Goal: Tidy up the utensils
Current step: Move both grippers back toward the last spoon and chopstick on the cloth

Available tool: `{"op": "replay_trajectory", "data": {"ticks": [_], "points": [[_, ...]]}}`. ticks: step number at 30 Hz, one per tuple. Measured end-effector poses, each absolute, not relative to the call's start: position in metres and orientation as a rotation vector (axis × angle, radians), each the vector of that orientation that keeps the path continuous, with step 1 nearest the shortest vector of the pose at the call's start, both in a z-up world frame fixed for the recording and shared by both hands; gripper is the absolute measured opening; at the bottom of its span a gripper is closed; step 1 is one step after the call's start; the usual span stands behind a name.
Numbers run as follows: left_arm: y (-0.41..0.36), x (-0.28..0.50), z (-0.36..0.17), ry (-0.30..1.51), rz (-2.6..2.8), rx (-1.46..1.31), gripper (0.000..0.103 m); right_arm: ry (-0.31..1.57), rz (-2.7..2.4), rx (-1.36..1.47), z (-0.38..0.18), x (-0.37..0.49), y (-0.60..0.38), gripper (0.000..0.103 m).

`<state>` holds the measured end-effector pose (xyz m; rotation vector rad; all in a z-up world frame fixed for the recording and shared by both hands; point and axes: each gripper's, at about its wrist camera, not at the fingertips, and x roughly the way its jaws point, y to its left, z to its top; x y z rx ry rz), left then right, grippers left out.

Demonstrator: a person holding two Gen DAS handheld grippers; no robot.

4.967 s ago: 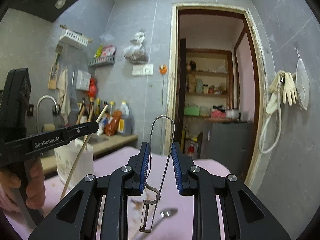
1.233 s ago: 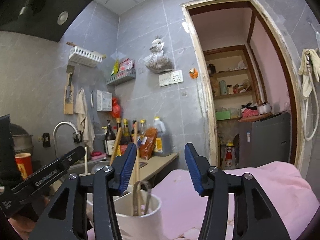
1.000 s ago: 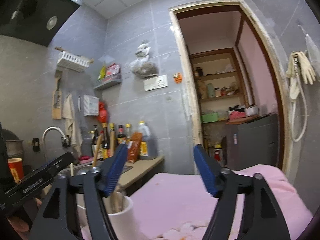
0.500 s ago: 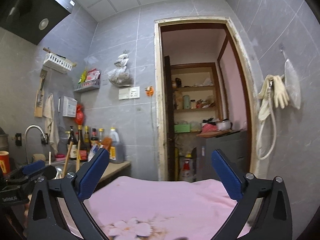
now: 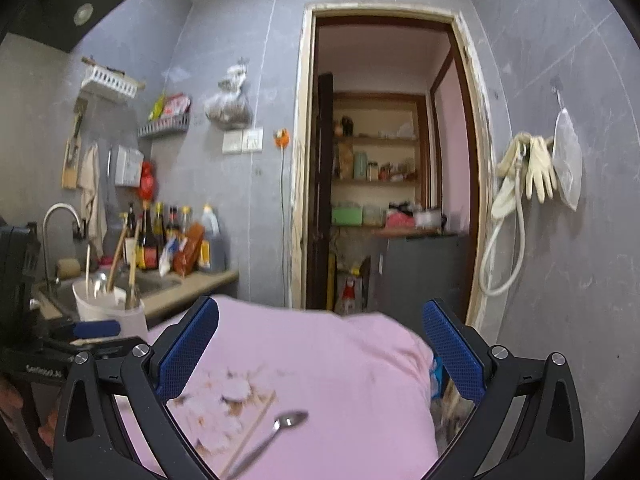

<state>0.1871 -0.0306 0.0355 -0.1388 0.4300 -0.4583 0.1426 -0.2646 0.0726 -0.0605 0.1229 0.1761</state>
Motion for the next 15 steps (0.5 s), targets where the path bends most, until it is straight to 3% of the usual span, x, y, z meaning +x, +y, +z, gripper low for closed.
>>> {"op": "replay_trajectory", "data": {"ticks": [9,15], "points": [[-0.07,0.203,0.015,0.598,-0.513,-0.042,0.096,0.386,0.242,-0.02,0.043,0.176,-0.283,0.102],[-0.087,0.234,-0.004,0.767,-0.566,-0.045,0.076,0.502,0.275,-0.023,0.025,0.196,-0.285,0.088]]}}
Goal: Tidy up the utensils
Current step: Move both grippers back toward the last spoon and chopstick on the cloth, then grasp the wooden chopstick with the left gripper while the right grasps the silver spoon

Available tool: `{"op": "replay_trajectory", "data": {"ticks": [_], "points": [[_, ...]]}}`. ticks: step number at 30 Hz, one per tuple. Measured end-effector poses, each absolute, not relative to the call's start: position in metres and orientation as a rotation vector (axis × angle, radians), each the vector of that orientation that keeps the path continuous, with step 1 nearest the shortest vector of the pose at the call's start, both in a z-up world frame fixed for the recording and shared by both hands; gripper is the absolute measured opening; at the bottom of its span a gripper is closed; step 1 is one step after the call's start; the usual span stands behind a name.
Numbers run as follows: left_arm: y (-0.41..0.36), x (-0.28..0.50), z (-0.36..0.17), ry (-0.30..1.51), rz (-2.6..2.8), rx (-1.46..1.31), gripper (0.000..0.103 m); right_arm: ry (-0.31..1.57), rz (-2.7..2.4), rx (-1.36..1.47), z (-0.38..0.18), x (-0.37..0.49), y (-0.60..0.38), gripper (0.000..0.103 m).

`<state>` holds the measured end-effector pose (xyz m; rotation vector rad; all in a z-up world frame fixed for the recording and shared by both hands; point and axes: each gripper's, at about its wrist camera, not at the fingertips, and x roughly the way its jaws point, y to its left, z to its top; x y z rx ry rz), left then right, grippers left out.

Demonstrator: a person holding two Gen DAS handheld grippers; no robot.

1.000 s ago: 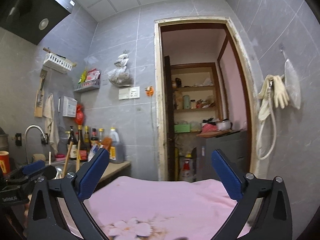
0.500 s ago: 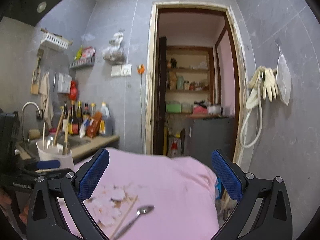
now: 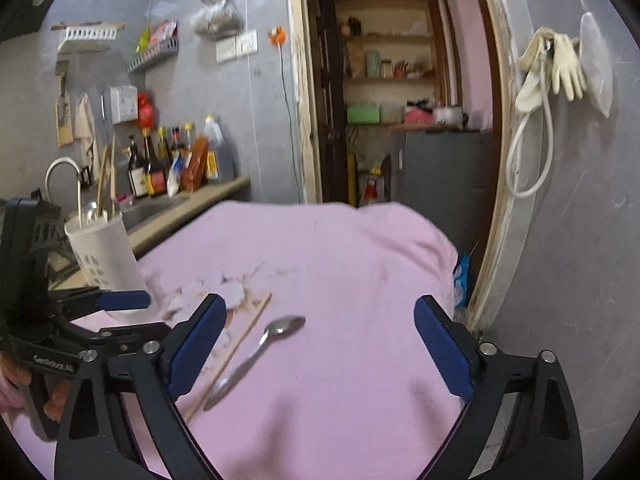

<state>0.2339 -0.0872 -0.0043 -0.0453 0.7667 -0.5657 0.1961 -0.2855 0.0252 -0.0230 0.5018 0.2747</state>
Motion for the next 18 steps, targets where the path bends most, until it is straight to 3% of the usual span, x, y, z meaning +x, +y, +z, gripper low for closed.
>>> {"op": "replay_trajectory", "data": {"ticks": [8,13,18], "points": [[-0.087,0.271,-0.018,0.933,-0.598,-0.108,0.051,0.64,0.335,-0.034,0.009,0.225,-0.286,0.062],[-0.086,0.289,-0.021,0.982,-0.603,-0.123,0.037,0.704,0.361,-0.025,0.0,0.243,-0.285,0.053],[-0.089,0.299,-0.023,1.011,-0.622,-0.123,0.031,0.771,0.393,0.026,-0.009,0.261,-0.288,0.047]]}}
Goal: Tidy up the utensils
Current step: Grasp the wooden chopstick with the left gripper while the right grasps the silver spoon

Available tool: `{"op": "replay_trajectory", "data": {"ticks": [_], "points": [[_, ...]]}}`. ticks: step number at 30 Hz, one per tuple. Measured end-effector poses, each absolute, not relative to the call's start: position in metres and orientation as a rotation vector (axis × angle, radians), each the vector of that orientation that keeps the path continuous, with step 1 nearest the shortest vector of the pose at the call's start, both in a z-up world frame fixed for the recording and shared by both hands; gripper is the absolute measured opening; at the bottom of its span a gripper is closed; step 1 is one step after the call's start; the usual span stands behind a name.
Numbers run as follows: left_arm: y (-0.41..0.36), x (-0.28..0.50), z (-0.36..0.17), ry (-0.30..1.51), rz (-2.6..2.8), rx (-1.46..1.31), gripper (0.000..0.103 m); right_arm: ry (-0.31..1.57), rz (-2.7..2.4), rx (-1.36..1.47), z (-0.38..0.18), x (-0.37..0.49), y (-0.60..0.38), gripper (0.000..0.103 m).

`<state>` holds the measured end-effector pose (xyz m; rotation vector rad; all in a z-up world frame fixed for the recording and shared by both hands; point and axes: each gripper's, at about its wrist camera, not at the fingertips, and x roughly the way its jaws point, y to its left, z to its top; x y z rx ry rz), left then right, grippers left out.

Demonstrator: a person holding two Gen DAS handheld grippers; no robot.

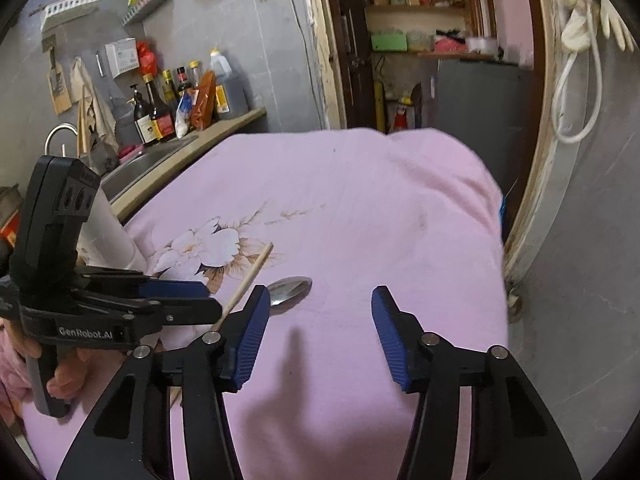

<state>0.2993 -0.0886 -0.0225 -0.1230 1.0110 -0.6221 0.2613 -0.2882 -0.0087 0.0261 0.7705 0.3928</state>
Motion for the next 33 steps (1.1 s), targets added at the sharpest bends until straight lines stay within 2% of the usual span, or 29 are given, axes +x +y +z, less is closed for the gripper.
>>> {"op": "replay_trajectory", "data": {"ticks": [2,5,8,24,33], "points": [[-0.091,0.301,-0.023,1.012,-0.622,-0.105,0.025,0.796,0.398,0.045,-0.013,0.266,-0.289,0.043],[-0.094,0.303,-0.024,1.018,-0.6,-0.068,0.013,0.822,0.401,0.064,-0.018,0.271,-0.291,0.042],[-0.096,0.304,-0.025,1.022,-0.581,-0.04,0.006,0.834,0.405,0.076,-0.019,0.273,-0.29,0.042],[-0.086,0.287,-0.022,0.989,-0.49,0.065,0.004,0.85,0.433,-0.031,-0.018,0.275,-0.269,0.042],[-0.064,0.264,-0.021,0.965,-0.438,0.032,0.003,0.873,0.446,-0.118,-0.023,0.285,-0.247,0.048]]}}
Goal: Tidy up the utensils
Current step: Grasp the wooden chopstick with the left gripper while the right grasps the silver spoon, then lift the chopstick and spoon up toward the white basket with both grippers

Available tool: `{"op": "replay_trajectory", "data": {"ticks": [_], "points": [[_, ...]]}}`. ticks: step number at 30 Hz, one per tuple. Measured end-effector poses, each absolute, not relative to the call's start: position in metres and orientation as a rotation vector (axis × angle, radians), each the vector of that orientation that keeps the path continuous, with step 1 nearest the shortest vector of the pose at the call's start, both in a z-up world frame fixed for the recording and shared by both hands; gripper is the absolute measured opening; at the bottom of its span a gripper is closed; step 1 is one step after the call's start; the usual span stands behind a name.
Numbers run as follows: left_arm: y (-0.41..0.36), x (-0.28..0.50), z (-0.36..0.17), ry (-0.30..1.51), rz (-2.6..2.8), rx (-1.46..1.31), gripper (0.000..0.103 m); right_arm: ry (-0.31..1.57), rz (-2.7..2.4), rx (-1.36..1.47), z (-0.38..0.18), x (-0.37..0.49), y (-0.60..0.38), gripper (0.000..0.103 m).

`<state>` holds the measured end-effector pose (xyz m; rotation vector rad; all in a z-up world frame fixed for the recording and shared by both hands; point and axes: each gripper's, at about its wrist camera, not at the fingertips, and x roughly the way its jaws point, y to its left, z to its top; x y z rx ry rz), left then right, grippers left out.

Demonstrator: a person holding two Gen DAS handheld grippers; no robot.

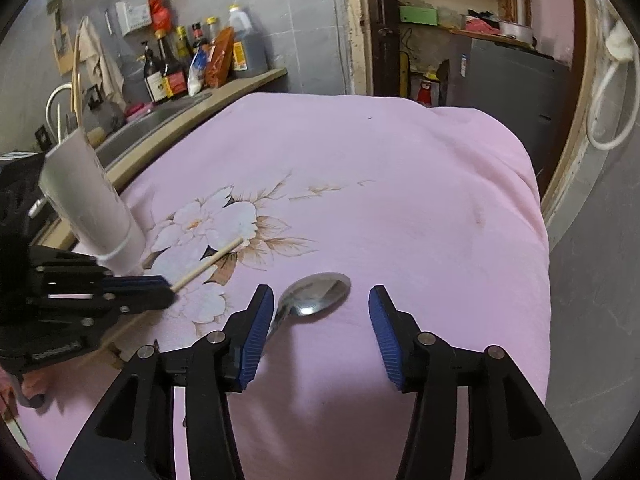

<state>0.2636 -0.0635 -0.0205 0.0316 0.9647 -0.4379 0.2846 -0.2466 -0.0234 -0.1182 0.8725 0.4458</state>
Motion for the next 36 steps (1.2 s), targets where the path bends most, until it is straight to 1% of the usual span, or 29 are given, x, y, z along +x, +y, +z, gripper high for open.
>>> {"op": "replay_trajectory", "data": {"ticks": [5,12,19,26,30,33,36], "points": [[-0.059,0.259,-0.018,0.978,-0.439,0.012,0.003,0.914,0.43,-0.185,-0.034,0.29,-0.234,0.048],[-0.06,0.26,-0.015,1.007,-0.455,0.03,0.003,0.917,0.409,-0.255,-0.038,0.292,-0.226,0.048],[-0.062,0.261,-0.015,1.038,-0.464,0.074,0.003,0.915,0.419,-0.26,-0.037,0.293,-0.227,0.041],[-0.07,0.265,-0.015,1.094,-0.487,0.156,0.003,0.918,0.435,-0.275,-0.036,0.291,-0.228,0.037],[-0.072,0.262,-0.018,1.079,-0.479,0.191,0.002,0.902,0.432,-0.296,-0.036,0.286,-0.227,0.037],[-0.068,0.26,-0.018,1.063,-0.481,0.14,0.002,0.873,0.429,-0.301,-0.034,0.279,-0.227,0.036],[-0.063,0.251,-0.016,1.01,-0.487,0.088,0.002,0.825,0.424,-0.311,-0.03,0.267,-0.229,0.036]]}}
